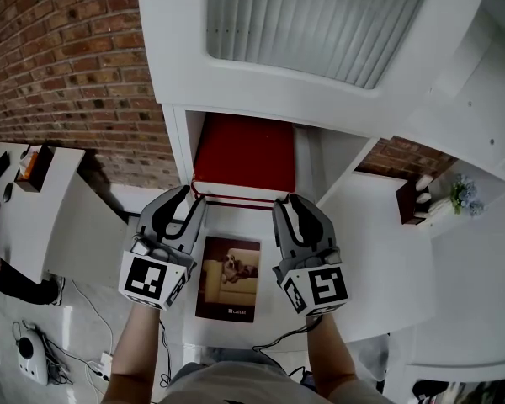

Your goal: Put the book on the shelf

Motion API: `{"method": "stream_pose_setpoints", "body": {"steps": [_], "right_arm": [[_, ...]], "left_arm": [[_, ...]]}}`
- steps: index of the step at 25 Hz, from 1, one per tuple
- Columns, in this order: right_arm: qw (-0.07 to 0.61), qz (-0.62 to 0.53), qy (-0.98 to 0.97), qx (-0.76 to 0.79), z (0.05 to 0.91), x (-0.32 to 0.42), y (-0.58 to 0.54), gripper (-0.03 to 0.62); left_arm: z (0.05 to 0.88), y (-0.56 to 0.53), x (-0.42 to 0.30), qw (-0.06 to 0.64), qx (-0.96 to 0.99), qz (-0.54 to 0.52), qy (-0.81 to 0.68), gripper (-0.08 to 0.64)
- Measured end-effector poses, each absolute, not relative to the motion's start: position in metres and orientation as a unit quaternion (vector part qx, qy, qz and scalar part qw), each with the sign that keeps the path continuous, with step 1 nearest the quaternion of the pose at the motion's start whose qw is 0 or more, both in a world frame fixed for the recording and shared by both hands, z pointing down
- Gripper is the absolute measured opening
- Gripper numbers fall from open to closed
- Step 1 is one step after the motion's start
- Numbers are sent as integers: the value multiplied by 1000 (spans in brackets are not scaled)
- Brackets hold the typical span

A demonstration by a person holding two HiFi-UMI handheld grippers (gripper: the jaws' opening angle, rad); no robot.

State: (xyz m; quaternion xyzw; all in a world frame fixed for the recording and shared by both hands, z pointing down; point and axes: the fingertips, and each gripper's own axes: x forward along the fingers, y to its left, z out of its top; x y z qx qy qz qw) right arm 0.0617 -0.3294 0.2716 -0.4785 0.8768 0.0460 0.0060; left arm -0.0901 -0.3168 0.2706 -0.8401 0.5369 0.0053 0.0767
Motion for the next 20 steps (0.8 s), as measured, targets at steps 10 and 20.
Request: {"method": "stream_pose_setpoints", "body": {"steps": [10,20], "right_arm": [[-7,46,885,-464,274,56,-290,13],[-5,41,890,-455,275,49,-241,9]], "left_arm": [[272,-283,-73,78,-855,3,513,43],[282,-235,-43,80,-883,-18,463,15]]}}
